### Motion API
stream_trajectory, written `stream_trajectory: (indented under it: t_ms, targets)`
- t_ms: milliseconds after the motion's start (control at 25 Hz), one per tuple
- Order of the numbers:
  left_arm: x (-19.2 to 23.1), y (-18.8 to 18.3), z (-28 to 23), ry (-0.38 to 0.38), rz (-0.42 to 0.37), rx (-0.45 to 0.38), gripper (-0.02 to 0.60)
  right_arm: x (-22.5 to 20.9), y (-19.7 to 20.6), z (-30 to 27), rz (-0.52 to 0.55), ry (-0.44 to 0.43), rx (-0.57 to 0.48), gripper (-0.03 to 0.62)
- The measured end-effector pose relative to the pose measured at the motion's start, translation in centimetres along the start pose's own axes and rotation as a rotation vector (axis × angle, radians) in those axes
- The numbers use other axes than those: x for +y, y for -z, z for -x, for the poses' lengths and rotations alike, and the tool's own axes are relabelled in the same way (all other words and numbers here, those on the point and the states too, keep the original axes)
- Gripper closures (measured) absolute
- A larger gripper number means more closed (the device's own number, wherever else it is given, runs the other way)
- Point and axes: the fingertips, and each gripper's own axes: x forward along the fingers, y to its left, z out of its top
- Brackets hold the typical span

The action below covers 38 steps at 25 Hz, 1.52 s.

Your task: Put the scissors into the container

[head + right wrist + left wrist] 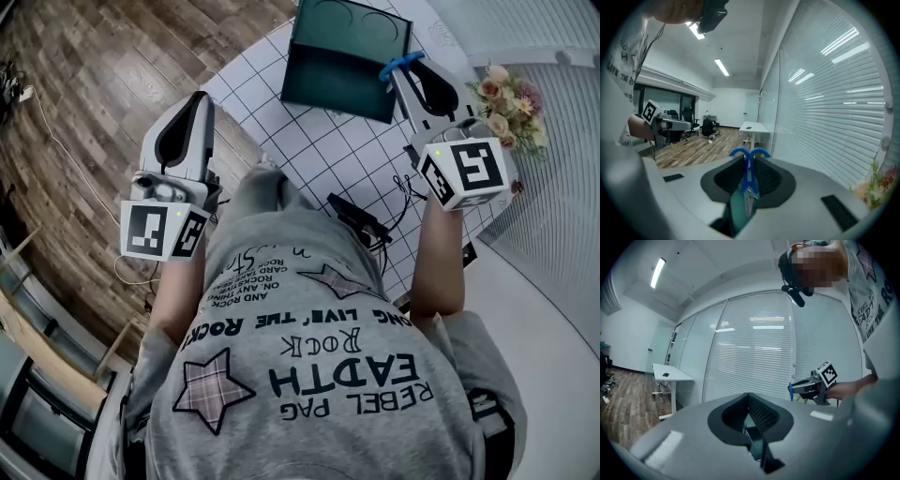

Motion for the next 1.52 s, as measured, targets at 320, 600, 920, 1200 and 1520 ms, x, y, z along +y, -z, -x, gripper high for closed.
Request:
stream_trajectory:
  t_ms: [320, 600, 920, 1200, 1520]
  targets:
    - [0.6, 0.6, -1.0, 0.009, 0.025, 0.008, 0.571, 1.0, 1.0, -1.7, 0.047, -0.068, 0.114, 0.511]
    - [1.0, 1.1, -1.2, 0.005, 0.030, 0.015, 0.571, 1.9, 1.7, -3.0, 0.091, -0.128, 0.191, 0.511]
    - [0.9, 1.6, -1.0, 0.015, 0.018, 0.015, 0.572, 3.4, 3.4, -4.5, 0.114, -0.203, 0.290, 0.512]
    - [1.0, 2.4, -0.7, 0.017, 0.027, 0.039, 0.572, 4.7, 5.8, -5.6, 0.141, -0.258, 0.410, 0.512]
    - [1.2, 3.1, -0.7, 0.012, 0.032, 0.051, 0.571, 5.1, 7.0, -6.1, 0.208, -0.262, 0.485, 0.513]
